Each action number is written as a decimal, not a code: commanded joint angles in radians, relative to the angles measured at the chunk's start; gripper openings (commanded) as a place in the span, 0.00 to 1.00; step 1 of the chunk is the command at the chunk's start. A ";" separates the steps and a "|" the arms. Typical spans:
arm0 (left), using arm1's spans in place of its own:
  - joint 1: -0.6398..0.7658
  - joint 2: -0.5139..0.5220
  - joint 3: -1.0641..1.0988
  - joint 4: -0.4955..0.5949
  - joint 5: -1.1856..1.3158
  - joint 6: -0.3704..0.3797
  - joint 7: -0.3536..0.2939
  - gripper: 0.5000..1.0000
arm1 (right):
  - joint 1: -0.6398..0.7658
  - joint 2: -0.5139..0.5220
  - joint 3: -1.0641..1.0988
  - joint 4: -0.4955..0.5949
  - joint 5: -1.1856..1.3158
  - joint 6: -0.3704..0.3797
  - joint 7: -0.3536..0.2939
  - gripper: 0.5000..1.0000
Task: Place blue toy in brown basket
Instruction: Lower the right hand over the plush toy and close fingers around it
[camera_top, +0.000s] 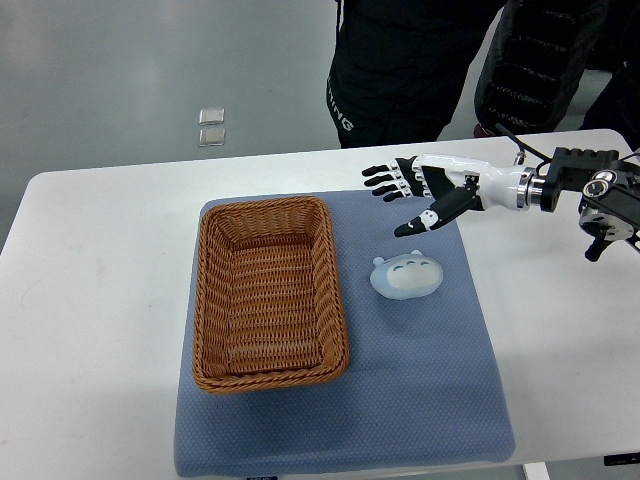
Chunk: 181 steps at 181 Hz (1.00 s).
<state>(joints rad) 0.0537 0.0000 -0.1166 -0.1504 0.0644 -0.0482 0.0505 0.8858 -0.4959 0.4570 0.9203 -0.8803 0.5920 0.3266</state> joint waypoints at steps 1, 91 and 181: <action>0.000 0.000 0.000 0.000 0.000 -0.001 0.000 1.00 | 0.004 -0.027 -0.001 0.032 -0.115 -0.006 0.034 0.82; 0.000 0.000 0.000 0.000 0.000 -0.001 0.000 1.00 | -0.028 -0.098 -0.041 0.224 -0.453 -0.207 0.094 0.82; 0.000 0.000 0.000 0.000 0.000 -0.001 0.000 1.00 | -0.080 -0.093 -0.126 0.241 -0.534 -0.348 0.091 0.82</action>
<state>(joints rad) 0.0537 0.0000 -0.1166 -0.1503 0.0645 -0.0485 0.0507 0.8114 -0.5975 0.3322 1.1658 -1.4124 0.2522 0.4203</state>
